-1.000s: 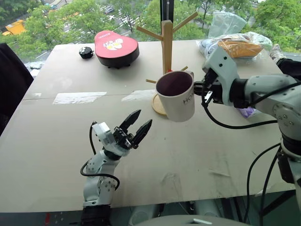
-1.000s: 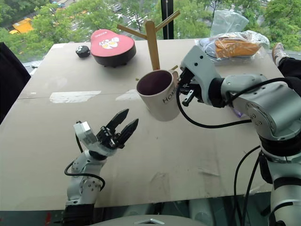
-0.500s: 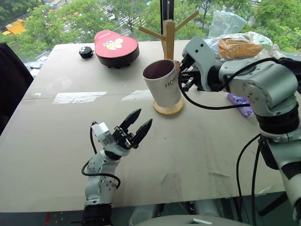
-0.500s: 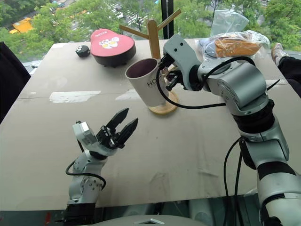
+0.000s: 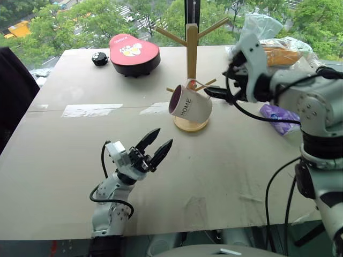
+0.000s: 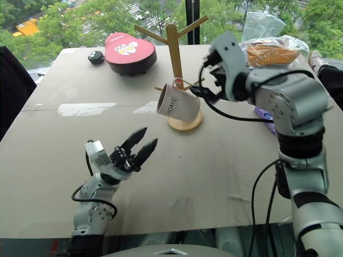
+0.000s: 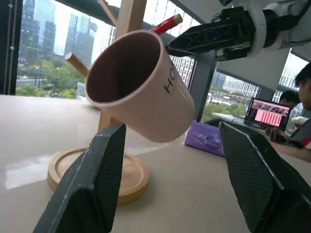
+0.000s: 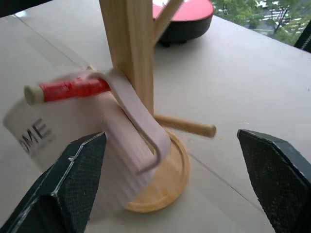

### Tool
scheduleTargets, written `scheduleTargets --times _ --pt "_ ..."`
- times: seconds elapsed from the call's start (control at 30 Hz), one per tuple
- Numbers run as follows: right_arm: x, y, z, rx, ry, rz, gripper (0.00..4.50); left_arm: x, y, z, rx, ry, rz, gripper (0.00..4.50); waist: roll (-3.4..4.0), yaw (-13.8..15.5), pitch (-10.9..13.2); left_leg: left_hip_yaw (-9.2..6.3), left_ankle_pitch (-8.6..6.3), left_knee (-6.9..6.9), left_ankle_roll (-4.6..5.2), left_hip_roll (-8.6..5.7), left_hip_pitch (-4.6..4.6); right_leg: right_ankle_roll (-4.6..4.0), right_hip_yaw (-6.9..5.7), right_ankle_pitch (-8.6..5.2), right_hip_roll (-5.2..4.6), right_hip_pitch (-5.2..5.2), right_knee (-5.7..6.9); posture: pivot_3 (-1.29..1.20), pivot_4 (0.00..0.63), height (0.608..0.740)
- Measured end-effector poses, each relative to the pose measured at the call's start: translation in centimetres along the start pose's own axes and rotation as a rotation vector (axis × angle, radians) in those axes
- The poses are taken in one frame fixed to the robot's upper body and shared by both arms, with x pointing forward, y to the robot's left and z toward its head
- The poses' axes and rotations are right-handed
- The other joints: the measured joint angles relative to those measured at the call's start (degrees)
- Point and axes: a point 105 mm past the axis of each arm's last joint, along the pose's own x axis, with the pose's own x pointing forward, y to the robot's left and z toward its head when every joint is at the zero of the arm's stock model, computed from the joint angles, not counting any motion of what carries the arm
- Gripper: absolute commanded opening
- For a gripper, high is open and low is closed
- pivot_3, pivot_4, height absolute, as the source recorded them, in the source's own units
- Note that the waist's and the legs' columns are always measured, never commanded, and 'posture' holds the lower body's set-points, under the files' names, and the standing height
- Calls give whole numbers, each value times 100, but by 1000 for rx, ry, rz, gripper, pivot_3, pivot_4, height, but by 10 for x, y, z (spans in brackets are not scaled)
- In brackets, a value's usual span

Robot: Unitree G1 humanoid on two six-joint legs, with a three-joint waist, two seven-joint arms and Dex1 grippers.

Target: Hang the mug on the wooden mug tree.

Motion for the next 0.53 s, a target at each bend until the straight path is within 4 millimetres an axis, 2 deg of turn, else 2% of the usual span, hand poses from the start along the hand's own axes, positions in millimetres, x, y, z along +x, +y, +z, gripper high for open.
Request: scheduleTargets --times 0.1,0.13,0.2,0.23,0.33,0.4,0.5,0.53 --pt "-16 1 -26 44 -34 18 4443 -2 4 -11 14 92 45 3140 -3 -6 -3 0 0 -3 0 3 4 0 1 0 2 0 1 0 150 740" --pt "-23 1 -49 88 -40 22 4443 -5 5 -20 10 153 67 3140 4 -52 2 20 1 -2 -1 5 4 1 25 2 4 -14 19 0 150 740" --pt "-34 2 -72 132 -80 18 4443 -10 4 -29 17 224 77 3140 -8 -15 -10 13 1 -6 -2 12 12 -1 16 2 9 -5 17 0 150 740" --pt "-45 6 -86 159 -159 26 4443 -17 4 -36 36 303 86 3140 -22 -2 -22 8 1 -8 -3 14 18 -3 9 1 13 -1 16 0 150 740" --pt "-55 23 -133 227 -168 56 4443 -30 5 -42 80 417 110 3140 8 -9 -16 23 1 -4 -2 10 23 0 25 3 8 2 17 0 150 740" --pt "-60 26 -148 223 -190 60 4443 -33 3 -44 78 451 109 3140 14 -61 -14 42 0 -2 -1 11 43 6 43 18 11 17 16 0 150 740" --pt "-62 25 -148 181 -235 53 4443 -34 -1 -46 73 472 103 3140 10 -55 -13 39 -1 -7 -1 15 89 6 37 18 13 64 14 0 150 740" --pt "-64 26 -155 171 -253 39 4443 -36 -3 -46 80 493 96 3140 4 -36 -13 33 -2 -13 -2 22 114 5 28 16 17 90 8 0 150 740"
